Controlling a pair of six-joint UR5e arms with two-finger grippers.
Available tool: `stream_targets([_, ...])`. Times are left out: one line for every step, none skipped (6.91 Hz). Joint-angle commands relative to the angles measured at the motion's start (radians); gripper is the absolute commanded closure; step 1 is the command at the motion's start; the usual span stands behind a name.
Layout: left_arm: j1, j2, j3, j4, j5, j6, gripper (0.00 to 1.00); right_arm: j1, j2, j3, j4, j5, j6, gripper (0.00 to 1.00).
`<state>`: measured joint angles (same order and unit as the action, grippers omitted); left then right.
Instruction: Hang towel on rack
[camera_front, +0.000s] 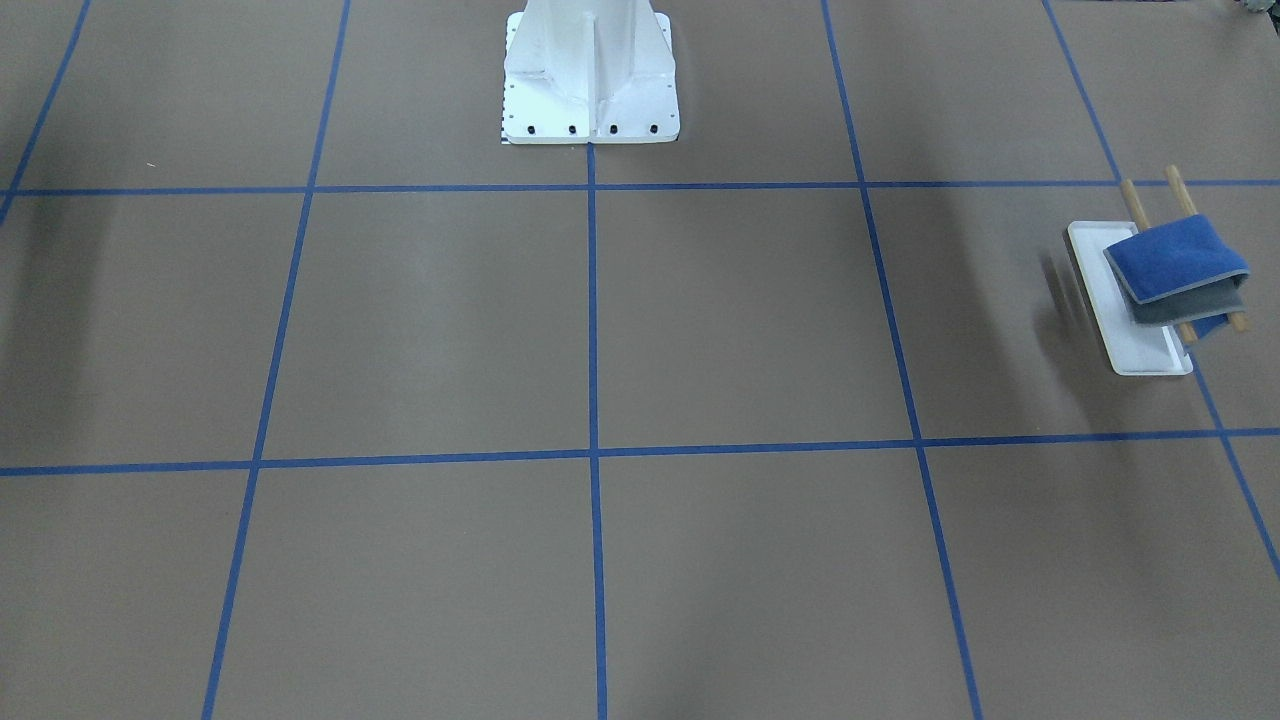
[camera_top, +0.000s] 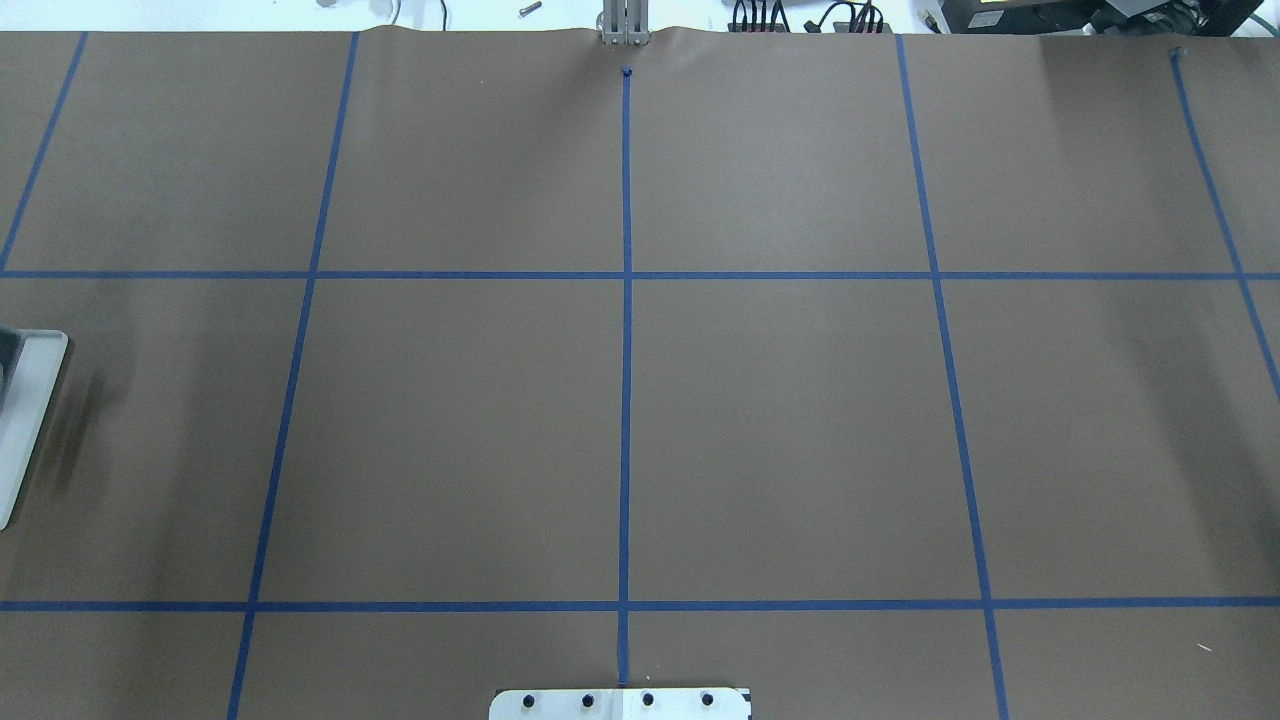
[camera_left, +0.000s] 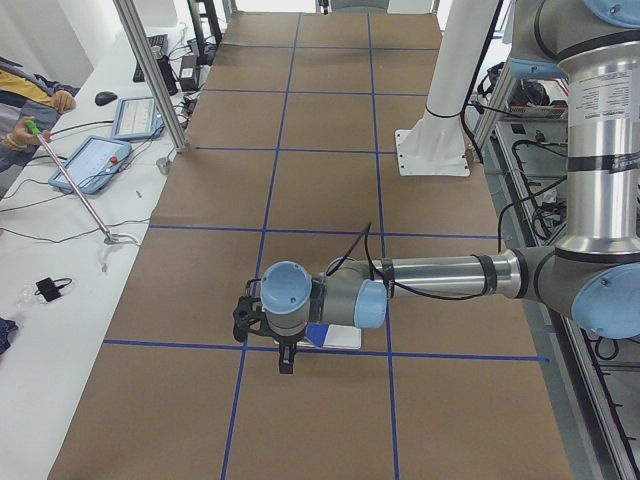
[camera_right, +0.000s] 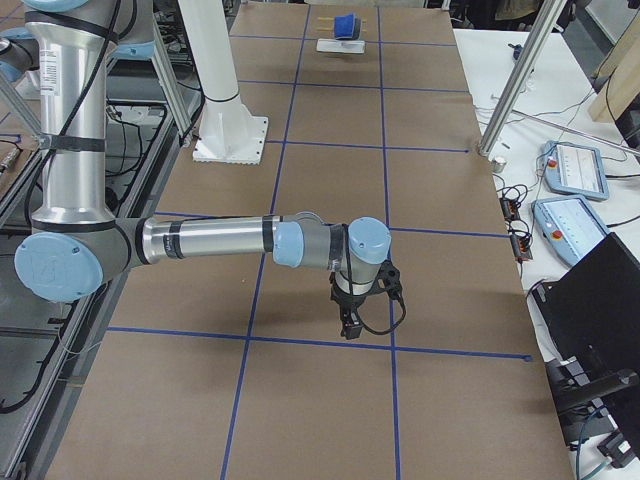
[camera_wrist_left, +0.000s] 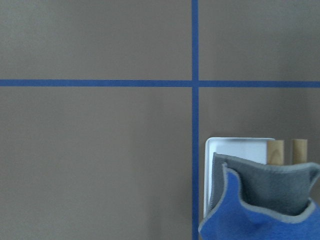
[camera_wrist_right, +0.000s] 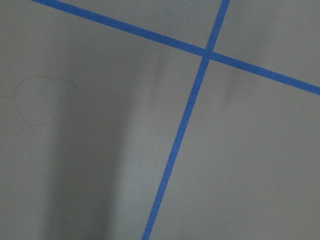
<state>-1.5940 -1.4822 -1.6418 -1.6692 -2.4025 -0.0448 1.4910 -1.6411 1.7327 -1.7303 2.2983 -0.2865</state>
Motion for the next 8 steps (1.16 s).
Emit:
stream_targets([0.052, -0.041, -0.036, 0.043, 0.100, -0.018, 0.02, 0.000, -0.002, 0.001, 0.000, 0.018, 0.000, 0.00])
stream_targets([0.052, -0.041, -0.027, 0.043, 0.097, -0.018, 0.02, 0.000, -0.003, -0.004, 0.000, 0.018, -0.002, 0.00])
stream_targets([0.052, -0.030, -0.017, 0.033, 0.092, -0.015, 0.02, 0.000, -0.005, -0.002, 0.000, 0.020, -0.003, 0.00])
stream_targets([0.052, -0.029, -0.003, 0.029, 0.091, -0.014, 0.02, 0.000, -0.005, -0.002, 0.000, 0.030, -0.003, 0.00])
stream_targets([0.052, -0.029, -0.016, 0.031, 0.097, -0.018, 0.02, 0.000, -0.005, -0.004, -0.002, 0.058, -0.003, 0.00])
stream_targets([0.051, -0.027, -0.026, 0.029, 0.095, -0.018, 0.02, 0.000, -0.005, -0.004, -0.002, 0.073, 0.000, 0.00])
stream_targets([0.048, -0.021, -0.068, 0.032, 0.100, -0.018, 0.02, 0.005, -0.003, -0.004, -0.002, 0.078, 0.003, 0.00])
stream_targets([0.049, 0.002, -0.075, 0.031, 0.102, -0.018, 0.02, 0.005, -0.002, -0.002, -0.002, 0.079, 0.000, 0.00])
